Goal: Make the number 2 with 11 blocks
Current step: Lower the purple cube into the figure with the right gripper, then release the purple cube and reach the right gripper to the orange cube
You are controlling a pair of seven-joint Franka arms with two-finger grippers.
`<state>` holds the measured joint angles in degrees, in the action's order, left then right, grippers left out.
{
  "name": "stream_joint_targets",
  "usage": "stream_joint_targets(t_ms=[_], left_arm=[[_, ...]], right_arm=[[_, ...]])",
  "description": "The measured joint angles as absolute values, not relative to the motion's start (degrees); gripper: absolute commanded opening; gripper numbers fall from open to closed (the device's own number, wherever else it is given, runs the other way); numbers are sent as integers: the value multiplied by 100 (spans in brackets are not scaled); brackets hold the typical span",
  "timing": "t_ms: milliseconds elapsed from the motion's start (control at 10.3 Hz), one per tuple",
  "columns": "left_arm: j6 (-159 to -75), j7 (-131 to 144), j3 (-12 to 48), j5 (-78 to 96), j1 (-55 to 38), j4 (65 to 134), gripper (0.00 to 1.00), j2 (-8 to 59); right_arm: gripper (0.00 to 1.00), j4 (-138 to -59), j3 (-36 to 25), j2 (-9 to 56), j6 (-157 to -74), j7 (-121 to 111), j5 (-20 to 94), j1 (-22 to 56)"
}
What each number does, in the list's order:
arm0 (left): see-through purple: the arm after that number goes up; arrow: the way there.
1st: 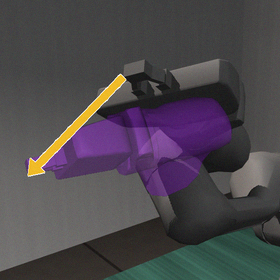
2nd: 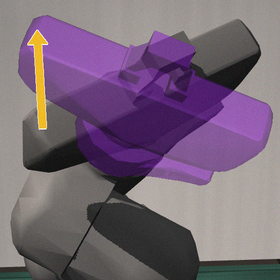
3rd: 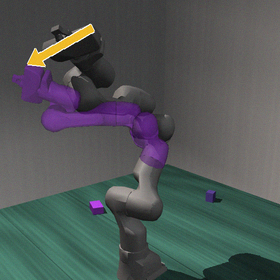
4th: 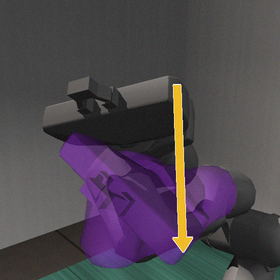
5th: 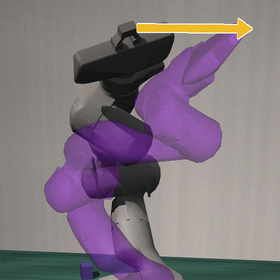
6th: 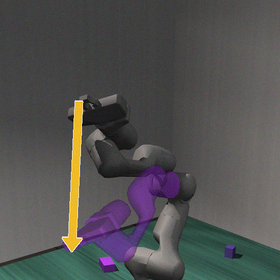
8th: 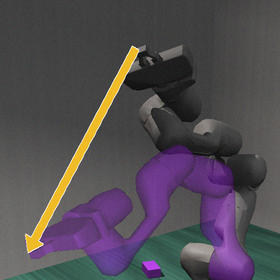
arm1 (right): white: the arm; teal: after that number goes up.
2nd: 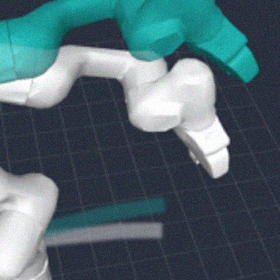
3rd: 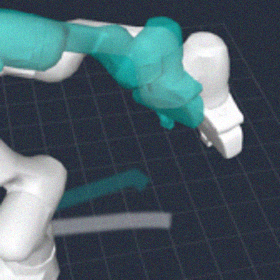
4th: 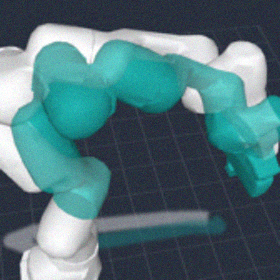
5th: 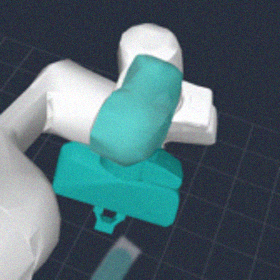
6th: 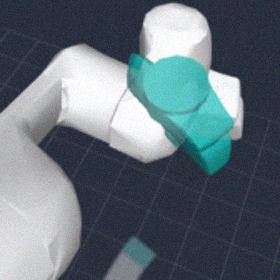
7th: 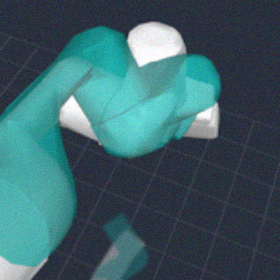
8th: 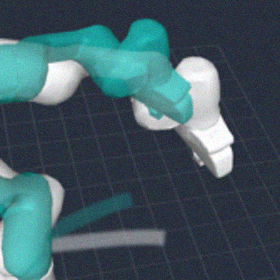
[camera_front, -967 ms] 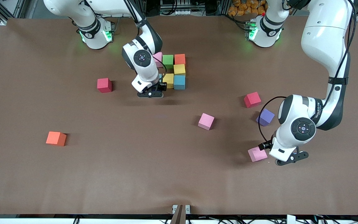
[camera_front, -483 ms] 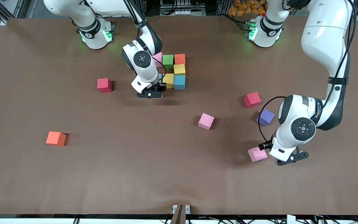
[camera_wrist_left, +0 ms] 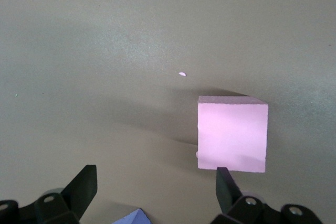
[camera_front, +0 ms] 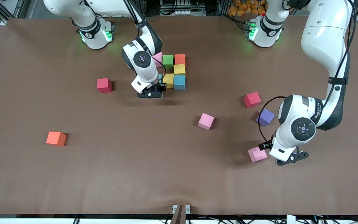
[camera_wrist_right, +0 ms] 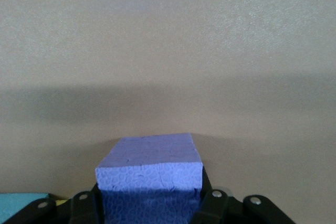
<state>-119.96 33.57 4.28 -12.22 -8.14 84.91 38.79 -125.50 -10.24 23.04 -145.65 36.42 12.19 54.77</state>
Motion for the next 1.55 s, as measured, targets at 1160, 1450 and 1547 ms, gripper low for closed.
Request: stream_joint_targets(t_ms=[1160, 1450, 1547], left_arm=[[-11996, 3357, 427, -1222, -816, 8491, 100, 3879], [-11996, 3357, 424, -1222, -818, 8490, 100, 3886], [-11996, 3357, 423, -1222, -818, 8489, 100, 3889]], right_arm=[[100, -12487, -1059, 1562, -13839, 3349, 1219, 4846], [100, -12351, -1053, 1317, -13489, 3019, 1079, 3688], [100, -12188, -1011, 1316, -13466, 2801, 972, 3121]])
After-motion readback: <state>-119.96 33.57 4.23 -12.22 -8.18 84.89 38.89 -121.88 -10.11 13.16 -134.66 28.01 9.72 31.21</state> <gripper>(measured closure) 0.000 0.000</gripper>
